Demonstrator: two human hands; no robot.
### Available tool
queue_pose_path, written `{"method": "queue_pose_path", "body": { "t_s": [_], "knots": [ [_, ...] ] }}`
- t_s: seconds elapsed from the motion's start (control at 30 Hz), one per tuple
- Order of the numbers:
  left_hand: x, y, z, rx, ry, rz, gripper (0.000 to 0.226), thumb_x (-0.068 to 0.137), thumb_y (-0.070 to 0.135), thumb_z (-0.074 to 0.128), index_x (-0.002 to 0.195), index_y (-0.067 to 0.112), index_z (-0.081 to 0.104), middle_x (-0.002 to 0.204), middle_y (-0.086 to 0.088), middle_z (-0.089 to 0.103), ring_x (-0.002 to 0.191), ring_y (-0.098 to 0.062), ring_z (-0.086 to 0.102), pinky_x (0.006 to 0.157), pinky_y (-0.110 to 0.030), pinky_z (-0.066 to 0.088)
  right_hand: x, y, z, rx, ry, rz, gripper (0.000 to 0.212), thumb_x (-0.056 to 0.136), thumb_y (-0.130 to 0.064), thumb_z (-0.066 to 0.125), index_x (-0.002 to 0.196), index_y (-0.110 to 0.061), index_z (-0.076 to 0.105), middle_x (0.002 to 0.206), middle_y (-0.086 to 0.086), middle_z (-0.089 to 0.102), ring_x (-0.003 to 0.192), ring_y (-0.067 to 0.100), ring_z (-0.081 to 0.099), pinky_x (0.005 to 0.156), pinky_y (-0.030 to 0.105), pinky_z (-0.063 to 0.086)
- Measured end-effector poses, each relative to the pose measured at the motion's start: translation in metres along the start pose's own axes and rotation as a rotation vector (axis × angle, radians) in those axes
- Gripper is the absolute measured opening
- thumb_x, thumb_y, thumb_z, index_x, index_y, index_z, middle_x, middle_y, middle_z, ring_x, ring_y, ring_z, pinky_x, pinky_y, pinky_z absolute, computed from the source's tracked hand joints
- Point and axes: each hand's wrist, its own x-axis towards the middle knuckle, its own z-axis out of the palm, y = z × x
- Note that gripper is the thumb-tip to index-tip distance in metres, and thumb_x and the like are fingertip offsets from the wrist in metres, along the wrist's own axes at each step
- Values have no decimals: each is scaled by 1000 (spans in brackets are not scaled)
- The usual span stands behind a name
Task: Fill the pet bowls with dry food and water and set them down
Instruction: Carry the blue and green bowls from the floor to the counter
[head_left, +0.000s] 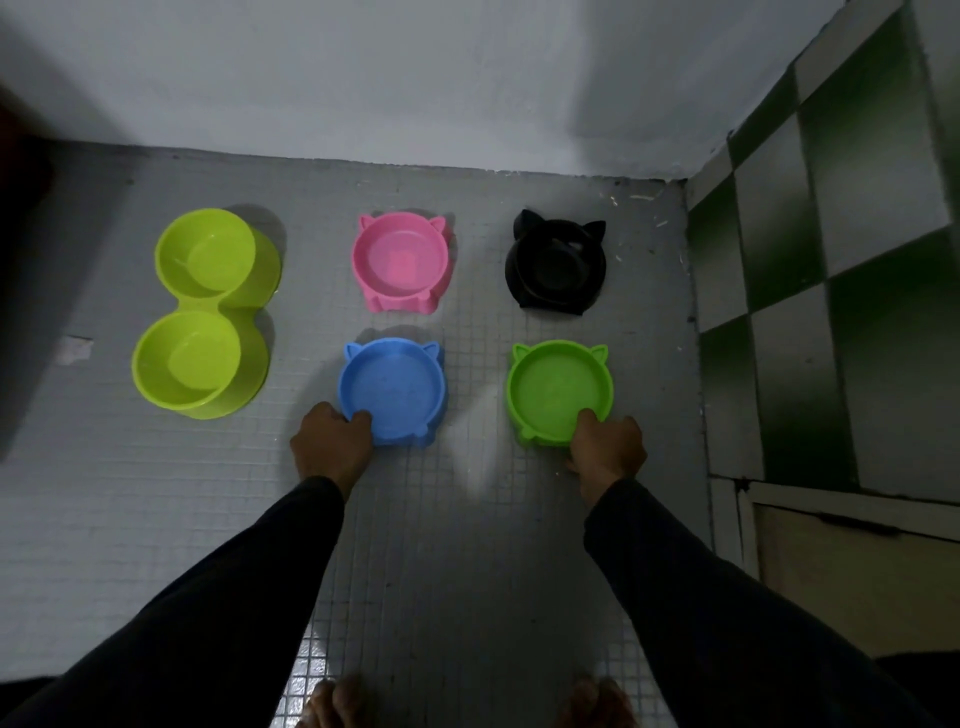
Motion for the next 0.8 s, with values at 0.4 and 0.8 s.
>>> {"method": "queue_pose_path", "body": {
  "t_s": [0.4, 0.8],
  "knots": [
    [-17, 16, -6, -647, -106, -150, 69, 82, 2, 70, 143, 24, 47, 114, -6, 56, 100, -32, 64, 75, -52, 63, -55, -21, -19, 369, -35, -6, 55, 72, -33, 69, 123, -37, 51, 113, 2, 61, 95, 30, 64, 80, 49, 59],
    [-38, 32, -17, -859, -286, -133, 60, 84, -4, 56, 120, 42, 69, 118, -6, 68, 105, -35, 66, 62, -36, 57, -68, -30, -14, 482, -231, 12, 64, 65, -30, 59, 126, -49, 60, 116, -2, 68, 101, 26, 68, 81, 57, 61]
  ]
}}
